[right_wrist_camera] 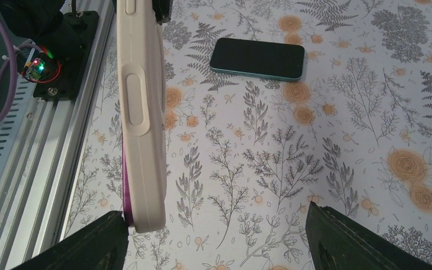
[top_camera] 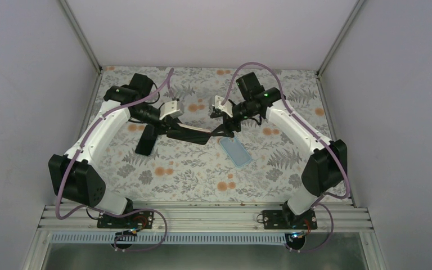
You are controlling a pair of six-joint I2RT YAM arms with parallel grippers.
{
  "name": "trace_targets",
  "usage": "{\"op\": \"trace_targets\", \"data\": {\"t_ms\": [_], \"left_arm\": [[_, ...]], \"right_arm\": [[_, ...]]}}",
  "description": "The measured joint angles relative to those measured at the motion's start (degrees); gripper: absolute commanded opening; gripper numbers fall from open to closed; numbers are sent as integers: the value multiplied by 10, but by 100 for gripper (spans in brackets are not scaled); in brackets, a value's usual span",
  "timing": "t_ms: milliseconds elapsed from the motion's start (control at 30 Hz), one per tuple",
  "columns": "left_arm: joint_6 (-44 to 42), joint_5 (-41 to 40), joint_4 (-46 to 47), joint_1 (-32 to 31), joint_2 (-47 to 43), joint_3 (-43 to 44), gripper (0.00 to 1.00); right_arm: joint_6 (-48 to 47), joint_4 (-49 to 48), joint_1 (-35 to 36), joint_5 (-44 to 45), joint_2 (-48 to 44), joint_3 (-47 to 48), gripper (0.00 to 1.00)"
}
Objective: Take the phone out of the phone case
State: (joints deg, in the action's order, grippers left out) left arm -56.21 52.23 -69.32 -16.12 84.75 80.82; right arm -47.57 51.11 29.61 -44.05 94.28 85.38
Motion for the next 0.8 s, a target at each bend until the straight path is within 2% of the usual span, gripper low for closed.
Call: {"op": "trace_targets", "data": {"t_ms": [800], "left_arm": [[-11,-21,0,2,0,1,2]], "right_arm": [[-2,19,-4,-9,39,25,80]]}}
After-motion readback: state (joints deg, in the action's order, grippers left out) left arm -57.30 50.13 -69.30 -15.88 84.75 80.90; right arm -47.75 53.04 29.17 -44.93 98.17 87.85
